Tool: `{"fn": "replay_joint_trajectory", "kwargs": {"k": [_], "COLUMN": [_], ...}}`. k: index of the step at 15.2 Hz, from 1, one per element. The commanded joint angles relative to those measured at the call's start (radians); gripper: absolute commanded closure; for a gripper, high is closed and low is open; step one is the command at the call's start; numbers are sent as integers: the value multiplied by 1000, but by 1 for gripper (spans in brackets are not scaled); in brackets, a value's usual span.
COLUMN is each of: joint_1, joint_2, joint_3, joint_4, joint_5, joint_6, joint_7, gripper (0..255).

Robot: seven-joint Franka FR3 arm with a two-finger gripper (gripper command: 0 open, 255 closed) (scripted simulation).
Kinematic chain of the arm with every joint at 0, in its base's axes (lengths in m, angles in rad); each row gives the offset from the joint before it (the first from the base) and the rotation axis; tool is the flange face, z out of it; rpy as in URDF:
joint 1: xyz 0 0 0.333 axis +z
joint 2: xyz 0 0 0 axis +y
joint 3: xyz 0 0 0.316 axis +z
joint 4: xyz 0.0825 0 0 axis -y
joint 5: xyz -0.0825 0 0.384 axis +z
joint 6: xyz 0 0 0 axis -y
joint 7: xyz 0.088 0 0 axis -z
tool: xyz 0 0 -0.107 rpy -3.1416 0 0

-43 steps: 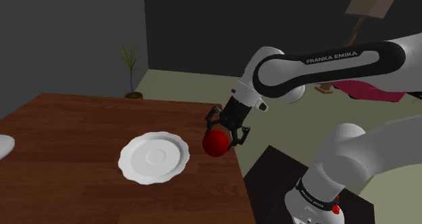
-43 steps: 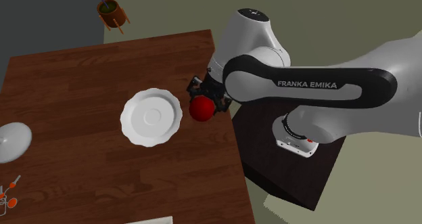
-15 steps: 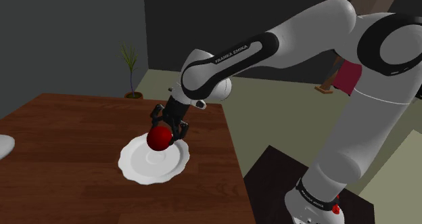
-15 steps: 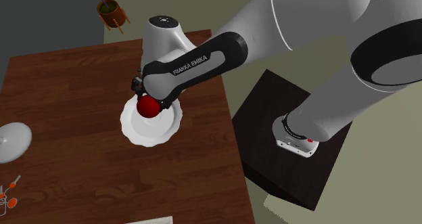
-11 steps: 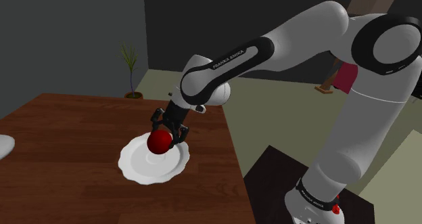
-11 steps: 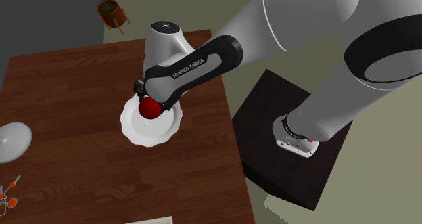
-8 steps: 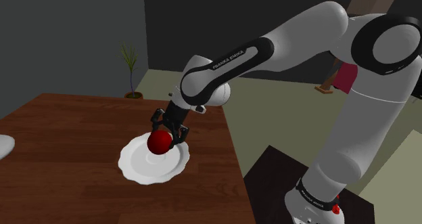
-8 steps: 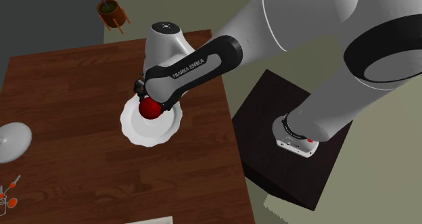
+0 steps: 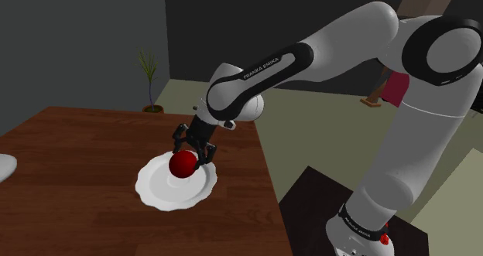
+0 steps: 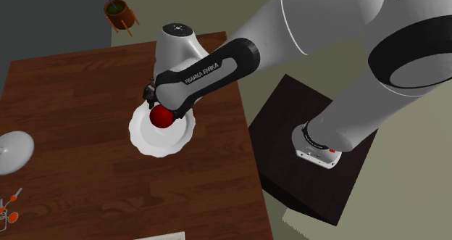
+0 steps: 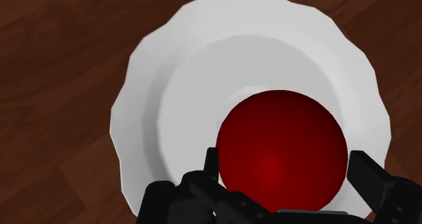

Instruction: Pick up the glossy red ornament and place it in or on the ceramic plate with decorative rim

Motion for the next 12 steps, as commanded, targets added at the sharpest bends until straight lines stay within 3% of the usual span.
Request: {"fn": "replay_joint_trajectory", "kwargs": {"k": [1, 5, 12], "joint_1": [0, -37, -36], "joint_2": [0, -128, -128], "joint_3": [0, -17, -18], "joint_4": [0, -4, -4], "joint_5": [0, 41, 41], "joint_6": [0, -133, -133], "joint_7": [0, -26, -26], "gripper": [0, 0, 0]}}
